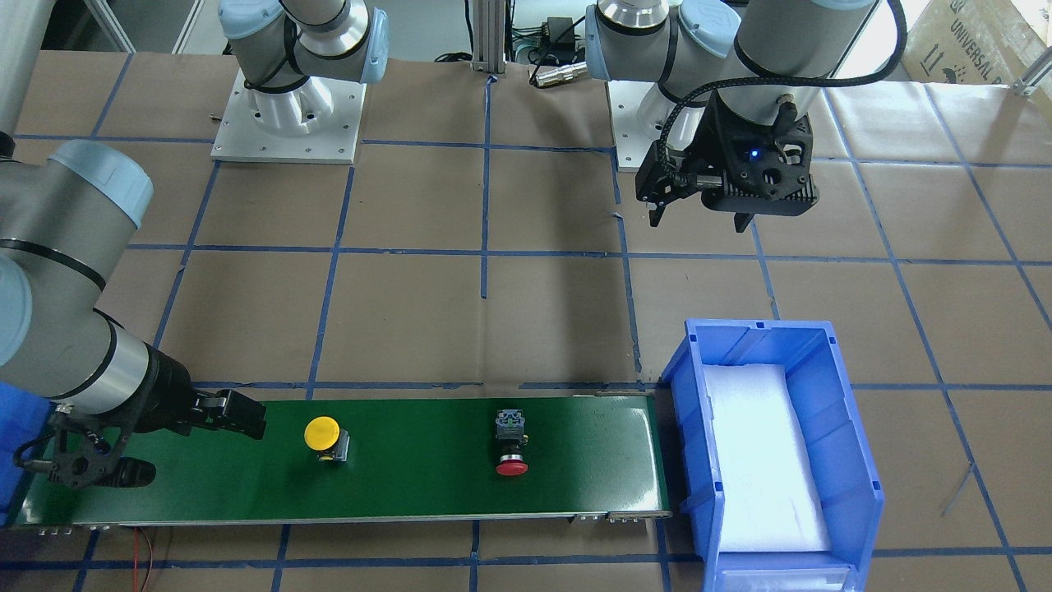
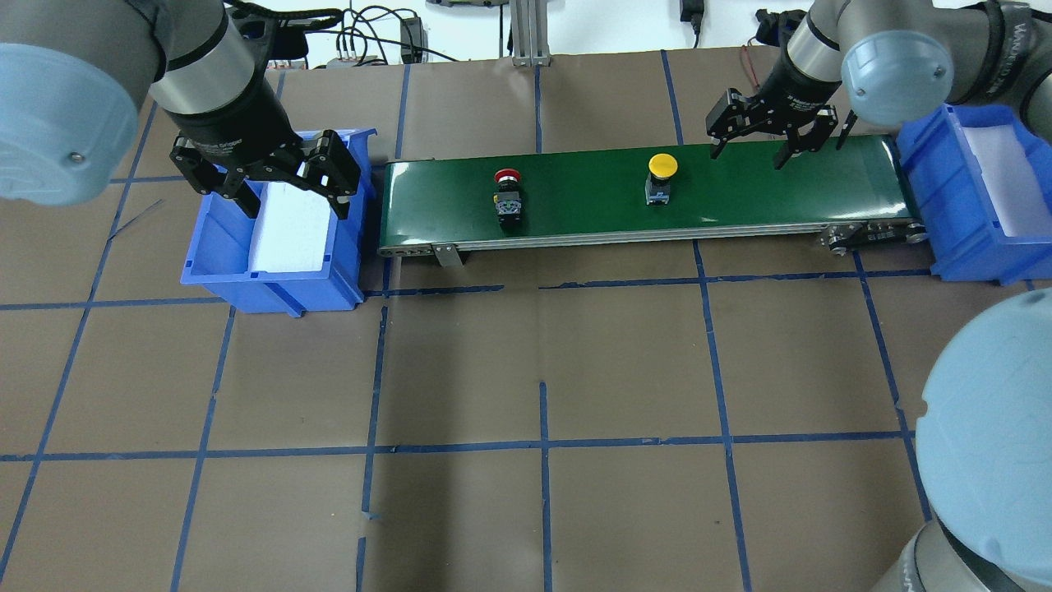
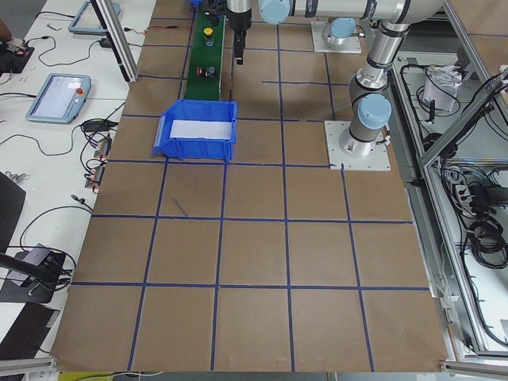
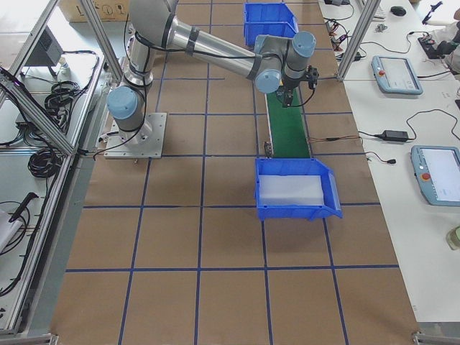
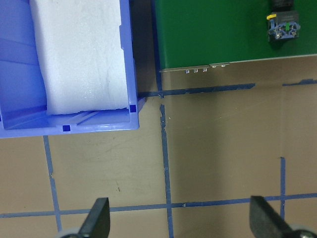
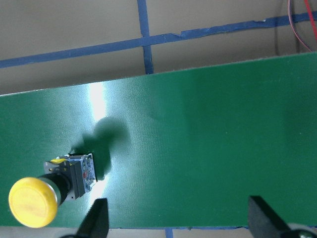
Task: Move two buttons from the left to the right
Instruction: 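Lower the right gripper onto the yellow button at the belt's far end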
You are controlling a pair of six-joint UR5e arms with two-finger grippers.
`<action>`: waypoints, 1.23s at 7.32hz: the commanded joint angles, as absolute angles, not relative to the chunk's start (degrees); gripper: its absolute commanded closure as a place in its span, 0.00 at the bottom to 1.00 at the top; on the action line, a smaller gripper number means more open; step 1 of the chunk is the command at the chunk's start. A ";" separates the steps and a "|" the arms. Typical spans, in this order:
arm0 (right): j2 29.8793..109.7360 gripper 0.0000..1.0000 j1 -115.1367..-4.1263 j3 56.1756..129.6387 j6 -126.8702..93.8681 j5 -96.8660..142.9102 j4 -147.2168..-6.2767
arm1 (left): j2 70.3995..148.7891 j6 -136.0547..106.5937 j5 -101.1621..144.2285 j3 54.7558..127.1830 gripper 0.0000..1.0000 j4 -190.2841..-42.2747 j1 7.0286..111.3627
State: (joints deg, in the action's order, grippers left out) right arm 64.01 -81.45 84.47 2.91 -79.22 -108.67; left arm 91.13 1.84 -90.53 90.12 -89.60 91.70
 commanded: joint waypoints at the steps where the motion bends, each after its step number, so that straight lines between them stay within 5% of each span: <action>1: 63.98 0.00 -81.39 84.55 2.90 -79.10 -108.72 | 90.97 1.85 -90.53 90.18 0.00 -89.65 91.67; 9: 64.25 0.00 -80.86 84.28 2.90 -77.43 -108.63 | 90.88 1.93 -90.53 90.26 0.00 -89.65 91.49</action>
